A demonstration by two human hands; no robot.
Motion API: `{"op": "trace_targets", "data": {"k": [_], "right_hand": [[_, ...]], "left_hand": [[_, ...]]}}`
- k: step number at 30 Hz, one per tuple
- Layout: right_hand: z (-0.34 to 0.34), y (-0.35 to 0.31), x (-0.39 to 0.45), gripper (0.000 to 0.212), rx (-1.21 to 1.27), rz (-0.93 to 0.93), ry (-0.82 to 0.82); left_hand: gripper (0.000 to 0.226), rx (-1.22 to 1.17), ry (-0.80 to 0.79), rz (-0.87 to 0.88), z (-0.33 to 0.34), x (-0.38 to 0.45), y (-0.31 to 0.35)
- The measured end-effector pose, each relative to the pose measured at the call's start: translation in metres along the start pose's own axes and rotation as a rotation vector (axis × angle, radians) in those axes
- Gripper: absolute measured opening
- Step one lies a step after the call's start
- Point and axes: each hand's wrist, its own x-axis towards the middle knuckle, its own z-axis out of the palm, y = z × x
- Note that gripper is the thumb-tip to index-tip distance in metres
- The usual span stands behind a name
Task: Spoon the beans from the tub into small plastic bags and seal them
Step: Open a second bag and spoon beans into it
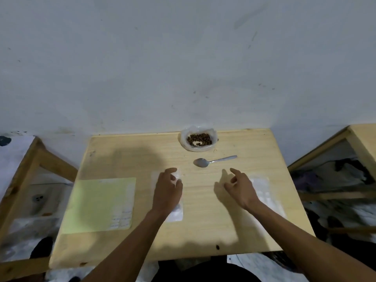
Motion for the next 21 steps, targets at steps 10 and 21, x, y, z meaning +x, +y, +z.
{"op": "trace_targets", "data": {"k": [10,21], "right_hand": [[-0.053,0.095,-0.008,0.052,-0.196,0.352,0.025],[-0.060,0.095,-0.020,0.029,0.201,0.253,0.185]], "left_hand": [[0.029,-0.076,-0.651,-0.150,0.114,-0.025,0.062],[0.044,-0.147,-0.509,-0.253,0.146,-0.036,0.081]]}}
